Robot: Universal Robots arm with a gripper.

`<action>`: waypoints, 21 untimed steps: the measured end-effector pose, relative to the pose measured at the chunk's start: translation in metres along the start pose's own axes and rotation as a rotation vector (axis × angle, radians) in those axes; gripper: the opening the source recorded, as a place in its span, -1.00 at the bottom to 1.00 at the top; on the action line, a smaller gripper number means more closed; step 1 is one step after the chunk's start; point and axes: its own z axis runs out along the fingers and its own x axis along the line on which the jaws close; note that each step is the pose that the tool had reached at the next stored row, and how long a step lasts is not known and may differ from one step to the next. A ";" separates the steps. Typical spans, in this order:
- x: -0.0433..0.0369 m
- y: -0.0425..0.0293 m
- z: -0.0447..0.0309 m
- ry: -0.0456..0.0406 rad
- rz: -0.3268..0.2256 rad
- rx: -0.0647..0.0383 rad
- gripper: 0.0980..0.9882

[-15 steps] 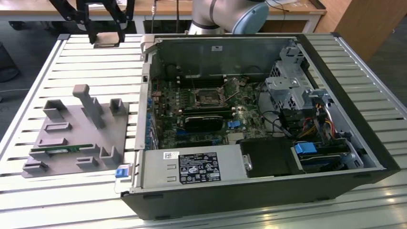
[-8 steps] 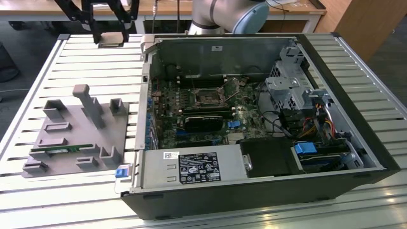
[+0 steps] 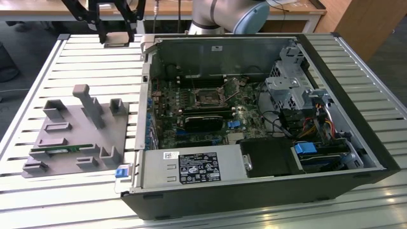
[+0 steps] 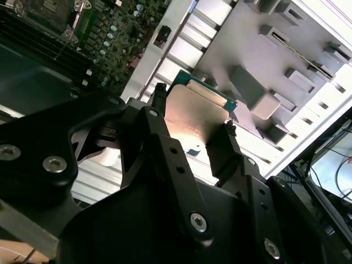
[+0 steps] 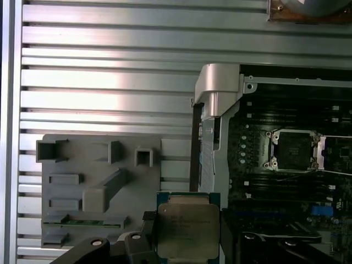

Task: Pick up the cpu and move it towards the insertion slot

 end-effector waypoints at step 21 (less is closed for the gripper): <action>-0.0232 0.0000 0.0000 0.0000 0.000 0.000 0.00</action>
